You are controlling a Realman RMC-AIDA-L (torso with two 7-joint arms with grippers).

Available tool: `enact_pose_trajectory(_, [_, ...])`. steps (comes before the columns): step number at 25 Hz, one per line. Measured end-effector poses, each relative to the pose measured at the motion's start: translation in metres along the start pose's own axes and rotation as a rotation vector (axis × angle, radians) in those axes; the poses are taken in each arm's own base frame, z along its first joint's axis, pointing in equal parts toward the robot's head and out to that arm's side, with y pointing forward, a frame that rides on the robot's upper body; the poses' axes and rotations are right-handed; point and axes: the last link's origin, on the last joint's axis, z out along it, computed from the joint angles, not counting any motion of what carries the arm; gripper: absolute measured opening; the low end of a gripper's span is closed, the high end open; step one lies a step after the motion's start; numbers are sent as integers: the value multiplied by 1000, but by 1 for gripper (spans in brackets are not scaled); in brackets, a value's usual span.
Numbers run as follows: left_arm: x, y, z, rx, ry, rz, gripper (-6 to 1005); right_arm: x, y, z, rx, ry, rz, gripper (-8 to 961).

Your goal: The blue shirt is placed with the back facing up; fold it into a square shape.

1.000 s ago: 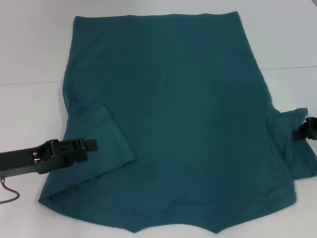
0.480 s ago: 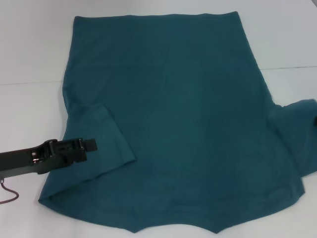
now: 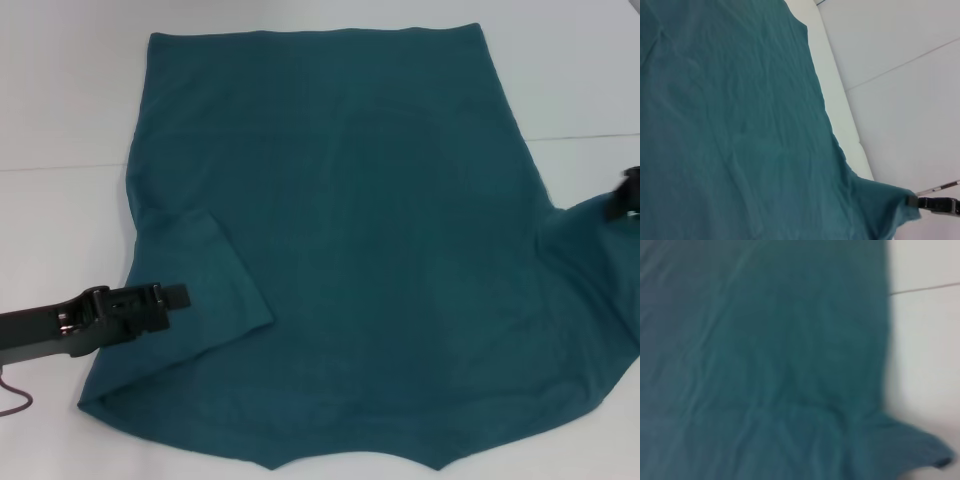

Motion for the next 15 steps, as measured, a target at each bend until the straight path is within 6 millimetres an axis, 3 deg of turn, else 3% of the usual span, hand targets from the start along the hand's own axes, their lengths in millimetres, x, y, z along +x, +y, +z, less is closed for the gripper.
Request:
enact_pose_trajectory(9, [0, -1, 1, 4, 6, -6, 640, -7, 63, 30, -66, 103, -144, 12])
enact_pose_trajectory(15, [1, -2, -1, 6, 23, -12, 640, -2, 82, 54, -29, 134, -161, 13])
